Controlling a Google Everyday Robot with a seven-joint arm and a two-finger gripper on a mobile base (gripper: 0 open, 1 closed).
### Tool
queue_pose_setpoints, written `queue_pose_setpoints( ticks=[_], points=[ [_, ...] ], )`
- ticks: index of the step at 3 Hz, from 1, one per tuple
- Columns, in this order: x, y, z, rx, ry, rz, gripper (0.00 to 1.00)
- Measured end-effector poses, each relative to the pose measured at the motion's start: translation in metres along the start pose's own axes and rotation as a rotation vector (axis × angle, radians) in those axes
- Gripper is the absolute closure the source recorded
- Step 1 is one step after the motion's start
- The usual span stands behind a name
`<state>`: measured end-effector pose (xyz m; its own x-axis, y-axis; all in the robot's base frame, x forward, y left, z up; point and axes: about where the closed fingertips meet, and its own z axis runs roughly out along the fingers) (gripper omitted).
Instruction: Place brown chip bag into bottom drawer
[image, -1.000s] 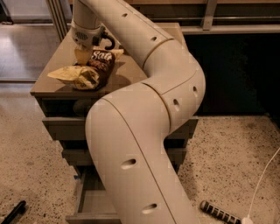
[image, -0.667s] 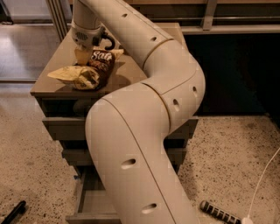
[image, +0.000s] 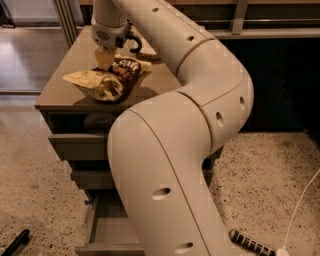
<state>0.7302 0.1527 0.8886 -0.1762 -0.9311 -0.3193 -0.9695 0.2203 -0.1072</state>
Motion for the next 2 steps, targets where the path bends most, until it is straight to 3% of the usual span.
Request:
queue_pose_setpoints(
  ticks=[1, 2],
  points=[
    [0.036, 0.001, -0.032, 0.05, 0.004, 0.068, 1.0],
    [0.09, 0.007, -0.089, 0.152, -0.024, 0.19, 1.0]
  ],
)
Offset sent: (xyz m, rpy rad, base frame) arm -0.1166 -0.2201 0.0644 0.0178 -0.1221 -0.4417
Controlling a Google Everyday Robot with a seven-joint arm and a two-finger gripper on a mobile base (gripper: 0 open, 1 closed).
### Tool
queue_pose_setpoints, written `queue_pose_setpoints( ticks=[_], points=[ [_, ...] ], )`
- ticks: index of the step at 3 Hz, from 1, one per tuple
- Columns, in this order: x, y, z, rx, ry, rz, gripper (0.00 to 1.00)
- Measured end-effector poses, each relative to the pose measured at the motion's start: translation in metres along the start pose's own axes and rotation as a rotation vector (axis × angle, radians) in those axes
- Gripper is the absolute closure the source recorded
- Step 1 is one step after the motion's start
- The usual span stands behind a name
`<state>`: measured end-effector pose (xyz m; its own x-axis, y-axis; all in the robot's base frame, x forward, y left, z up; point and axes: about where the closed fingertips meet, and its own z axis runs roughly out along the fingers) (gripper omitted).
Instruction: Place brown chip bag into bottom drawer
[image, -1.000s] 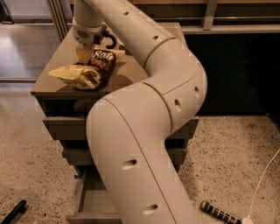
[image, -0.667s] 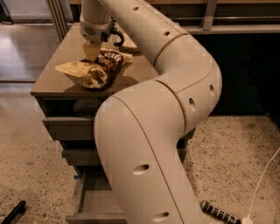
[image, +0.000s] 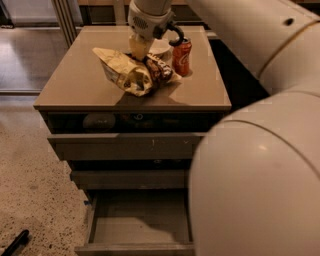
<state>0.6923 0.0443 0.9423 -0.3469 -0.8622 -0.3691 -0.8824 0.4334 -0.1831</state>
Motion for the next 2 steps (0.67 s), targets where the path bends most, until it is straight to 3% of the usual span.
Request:
queue_pose_setpoints(
  ticks=[1, 2],
  points=[
    [0.064, 0.001, -0.052, 0.087, -0.028, 0.133, 1.0],
    [0.092, 0.01, -0.05, 0.084, 0.004, 0.16, 1.0]
  ],
)
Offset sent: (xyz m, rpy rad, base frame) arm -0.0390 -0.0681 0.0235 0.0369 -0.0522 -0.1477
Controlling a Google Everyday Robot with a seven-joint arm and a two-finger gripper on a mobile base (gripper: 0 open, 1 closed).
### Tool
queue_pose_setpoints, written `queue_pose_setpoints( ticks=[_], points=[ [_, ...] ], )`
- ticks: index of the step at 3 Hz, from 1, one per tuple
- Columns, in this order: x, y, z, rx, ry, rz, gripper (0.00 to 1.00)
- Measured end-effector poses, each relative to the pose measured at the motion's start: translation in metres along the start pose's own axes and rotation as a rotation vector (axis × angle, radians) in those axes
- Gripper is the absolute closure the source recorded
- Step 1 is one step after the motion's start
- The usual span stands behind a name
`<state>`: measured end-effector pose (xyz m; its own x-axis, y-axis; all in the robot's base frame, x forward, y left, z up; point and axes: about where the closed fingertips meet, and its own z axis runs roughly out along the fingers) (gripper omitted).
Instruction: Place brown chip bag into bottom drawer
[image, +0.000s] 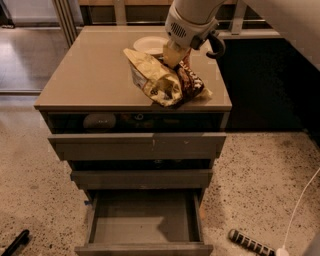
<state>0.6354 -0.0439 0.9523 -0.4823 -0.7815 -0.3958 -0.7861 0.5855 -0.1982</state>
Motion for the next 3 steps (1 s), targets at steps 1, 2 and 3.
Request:
queue_pose_setpoints(
  ticks=[1, 2, 3],
  points=[
    [0.01, 0.006, -0.005, -0.002, 0.009, -0.001, 1.0],
    [0.049, 0.009, -0.044, 0.061, 0.023, 0.036, 1.0],
    [0.076, 0.011, -0.083, 0.121, 0.018, 0.064, 1.0]
  ],
)
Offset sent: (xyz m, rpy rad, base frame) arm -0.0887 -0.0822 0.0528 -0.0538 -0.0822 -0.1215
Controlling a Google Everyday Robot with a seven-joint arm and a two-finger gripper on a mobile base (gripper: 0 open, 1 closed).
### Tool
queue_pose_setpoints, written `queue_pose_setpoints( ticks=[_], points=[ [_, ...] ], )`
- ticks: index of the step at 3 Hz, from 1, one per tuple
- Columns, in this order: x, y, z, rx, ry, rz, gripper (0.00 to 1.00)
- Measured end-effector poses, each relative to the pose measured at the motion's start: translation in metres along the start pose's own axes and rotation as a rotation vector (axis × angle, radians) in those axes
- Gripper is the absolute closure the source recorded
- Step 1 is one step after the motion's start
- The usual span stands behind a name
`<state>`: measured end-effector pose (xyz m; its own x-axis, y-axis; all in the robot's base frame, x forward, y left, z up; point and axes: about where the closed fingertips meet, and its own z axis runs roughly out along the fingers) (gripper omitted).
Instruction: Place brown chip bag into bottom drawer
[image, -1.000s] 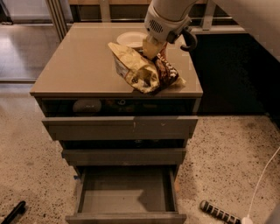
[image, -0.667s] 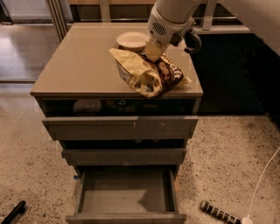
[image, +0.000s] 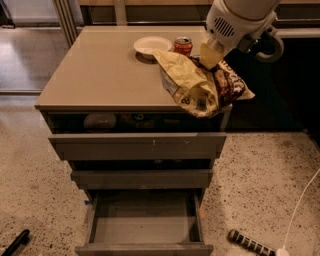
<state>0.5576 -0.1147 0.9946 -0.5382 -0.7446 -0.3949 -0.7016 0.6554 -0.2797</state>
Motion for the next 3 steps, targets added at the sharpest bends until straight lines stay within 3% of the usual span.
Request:
queue_pose_setpoints(
  ticks=[2, 3],
  points=[
    [-0.003, 0.007, 0.007, -0.014, -0.001, -0.01, 1.0],
    [-0.005, 0.03, 0.026, -0.052, 0.01, -0.05, 1.0]
  ],
)
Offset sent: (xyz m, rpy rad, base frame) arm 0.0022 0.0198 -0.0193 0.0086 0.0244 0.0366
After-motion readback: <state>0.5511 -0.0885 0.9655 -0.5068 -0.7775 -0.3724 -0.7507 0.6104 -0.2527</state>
